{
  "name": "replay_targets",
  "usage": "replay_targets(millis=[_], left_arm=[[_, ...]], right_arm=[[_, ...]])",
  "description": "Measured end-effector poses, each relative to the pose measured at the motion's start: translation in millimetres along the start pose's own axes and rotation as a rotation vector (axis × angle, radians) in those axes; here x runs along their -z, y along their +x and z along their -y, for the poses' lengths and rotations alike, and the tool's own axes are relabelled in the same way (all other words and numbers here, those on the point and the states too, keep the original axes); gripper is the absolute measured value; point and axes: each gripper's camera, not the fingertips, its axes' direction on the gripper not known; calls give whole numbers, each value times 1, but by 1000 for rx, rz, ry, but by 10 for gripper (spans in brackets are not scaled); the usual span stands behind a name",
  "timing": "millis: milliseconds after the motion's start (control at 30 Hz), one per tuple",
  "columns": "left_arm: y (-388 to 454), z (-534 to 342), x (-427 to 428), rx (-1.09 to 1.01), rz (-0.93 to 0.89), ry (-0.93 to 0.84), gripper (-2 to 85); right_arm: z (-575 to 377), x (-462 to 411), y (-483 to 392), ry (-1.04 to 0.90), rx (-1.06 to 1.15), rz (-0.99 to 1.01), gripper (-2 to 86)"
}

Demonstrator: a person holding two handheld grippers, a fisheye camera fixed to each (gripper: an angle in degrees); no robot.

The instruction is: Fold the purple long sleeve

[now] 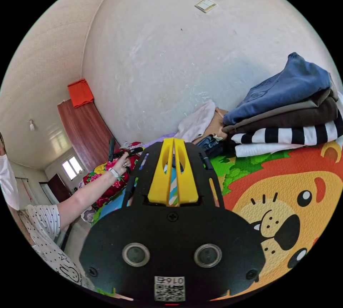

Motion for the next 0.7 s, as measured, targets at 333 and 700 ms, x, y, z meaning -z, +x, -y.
replay_targets(millis=[333,700], left_arm=[[-11,-46,260,-249,-280,134,-6],[50,-155,355,-511,-863,44,-3]], right_arm=[[-57,-6,-152,-206,316,162,56],[-206,79,-281,-133,519,-274,12]])
